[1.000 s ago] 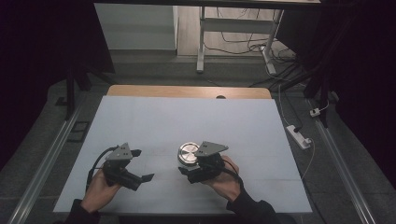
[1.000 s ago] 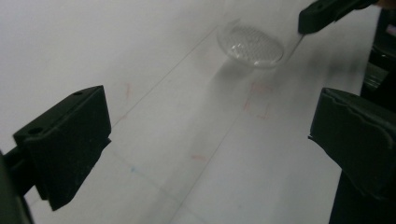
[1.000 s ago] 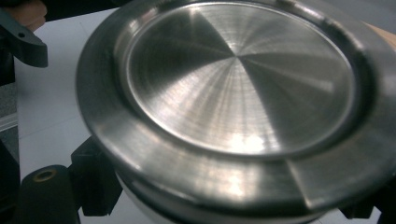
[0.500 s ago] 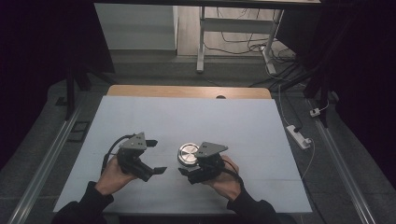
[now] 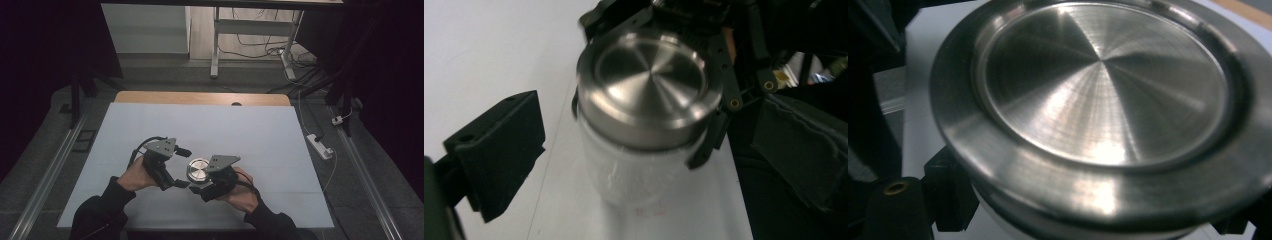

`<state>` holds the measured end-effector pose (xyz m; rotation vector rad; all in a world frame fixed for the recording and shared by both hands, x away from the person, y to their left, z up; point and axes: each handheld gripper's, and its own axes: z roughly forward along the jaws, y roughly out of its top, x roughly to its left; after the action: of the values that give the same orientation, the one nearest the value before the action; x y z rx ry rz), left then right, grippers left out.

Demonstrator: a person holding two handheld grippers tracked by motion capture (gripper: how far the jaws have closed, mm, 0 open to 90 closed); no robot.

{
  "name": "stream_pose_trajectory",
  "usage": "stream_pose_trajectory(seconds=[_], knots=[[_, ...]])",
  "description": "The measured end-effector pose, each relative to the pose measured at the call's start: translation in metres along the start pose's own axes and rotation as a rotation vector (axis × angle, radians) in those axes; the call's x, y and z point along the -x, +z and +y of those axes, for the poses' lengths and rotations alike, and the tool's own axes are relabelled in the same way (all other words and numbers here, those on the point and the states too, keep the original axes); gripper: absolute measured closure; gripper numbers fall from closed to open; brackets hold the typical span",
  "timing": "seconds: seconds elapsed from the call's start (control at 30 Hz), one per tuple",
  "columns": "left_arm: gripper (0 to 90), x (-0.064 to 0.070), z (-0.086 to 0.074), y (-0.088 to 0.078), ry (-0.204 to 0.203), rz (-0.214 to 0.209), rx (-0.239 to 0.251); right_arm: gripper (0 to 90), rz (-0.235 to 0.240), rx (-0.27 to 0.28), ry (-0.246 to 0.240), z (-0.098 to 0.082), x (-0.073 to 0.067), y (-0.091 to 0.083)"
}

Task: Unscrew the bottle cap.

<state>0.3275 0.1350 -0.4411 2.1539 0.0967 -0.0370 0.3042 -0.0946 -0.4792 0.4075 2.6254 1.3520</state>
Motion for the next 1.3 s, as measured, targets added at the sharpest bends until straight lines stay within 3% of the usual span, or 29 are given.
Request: stream_pose_trajectory(seconds=[0.07, 0.1, 0.23, 0.43, 0.5, 0.53, 0.57, 0.63, 0.67, 0.7, 0.73, 0.77, 0.83, 0.9, 0.93, 0.97, 1.0, 1.03, 1.1, 1.17, 1.23, 1.3], knots=[[4.1, -0.002, 0.003, 0.004, 0.021, -0.036, -0.003, 14.9, 0.02, -0.004, -0.006, 0.0, 0.0, 0.001], [5.4, -0.002, 0.006, 0.009, 0.059, -0.069, -0.02, 14.8, 0.027, -0.007, -0.006, 0.0, -0.001, 0.001], [7.8, -0.003, 0.01, 0.016, 0.092, -0.091, -0.052, 14.8, 0.045, -0.011, -0.016, 0.0, -0.002, 0.002], [18.3, -0.008, 0.012, 0.021, 0.097, -0.105, -0.034, 14.8, 0.057, -0.011, -0.029, 0.001, -0.003, 0.001], [18.6, -0.008, 0.011, 0.022, 0.08, -0.085, -0.021, 14.9, 0.04, -0.011, -0.018, 0.001, -0.001, 0.001], [18.6, -0.007, 0.012, 0.024, 0.041, -0.036, -0.016, 14.9, 0.025, -0.014, -0.009, 0.0, 0.0, 0.0], [18.7, -0.007, 0.012, 0.024, 0.041, -0.036, -0.016, 14.9, 0.008, -0.015, -0.001, 0.0, 0.001, 0.0], [18.7, -0.004, 0.014, 0.026, 0.003, 0.02, -0.015, 14.9, -0.018, -0.012, 0.018, 0.0, 0.003, 0.0], [18.8, 0.001, 0.017, 0.028, -0.036, 0.093, -0.013, 14.9, -0.031, -0.012, 0.032, 0.0, 0.004, -0.001], [18.9, 0.001, 0.017, 0.028, -0.036, 0.093, -0.013, 14.9, -0.052, -0.007, 0.041, 0.0, 0.004, -0.001], [18.9, 0.007, 0.021, 0.031, -0.066, 0.166, -0.018, 14.9, -0.066, -0.006, 0.048, 0.0, 0.005, -0.001], [18.9, 0.007, 0.021, 0.031, -0.066, 0.166, -0.018, 14.9, -0.086, -0.002, 0.059, 0.001, 0.005, -0.002], [18.9, 0.013, 0.024, 0.034, -0.091, 0.237, -0.015, 14.9, -0.105, -0.001, 0.068, 0.001, 0.005, -0.002], [18.9, 0.016, 0.026, 0.036, -0.125, 0.28, 0.001, 14.9, -0.136, 0.008, 0.085, 0.001, 0.005, -0.003], [18.6, 0.015, 0.026, 0.036, -0.134, 0.281, 0.007, 14.9, -0.159, 0.017, 0.097, 0.002, 0.005, -0.004], [17.8, 0.013, 0.026, 0.033, -0.154, 0.263, 0.051, 14.9, -0.158, 0.025, 0.098, 0.002, 0.005, -0.005], [13.2, 0.013, 0.026, 0.033, -0.154, 0.263, 0.051, 14.9, -0.158, 0.025, 0.098, 0.002, 0.005, -0.005], [8.0, 0.008, 0.025, 0.024, -0.17, 0.218, 0.091, 14.9, -0.151, 0.037, 0.096, 0.002, 0.006, -0.006], [6.7, 0.006, 0.024, 0.018, -0.167, 0.211, 0.11, 14.9, -0.143, 0.04, 0.095, 0.002, 0.006, -0.006], [4.1, 0.003, 0.022, 0.008, -0.144, 0.155, 0.116, 14.9, -0.101, 0.038, 0.089, 0.002, 0.006, -0.007], [3.4, 0.002, 0.02, 0.003, -0.097, 0.114, 0.083, 14.9, -0.083, 0.036, 0.083, 0.002, 0.006, -0.007], [2.9, 0.003, 0.018, 0.002, -0.043, 0.066, 0.041, 14.9, -0.022, 0.031, 0.058, 0.002, 0.003, -0.005]])
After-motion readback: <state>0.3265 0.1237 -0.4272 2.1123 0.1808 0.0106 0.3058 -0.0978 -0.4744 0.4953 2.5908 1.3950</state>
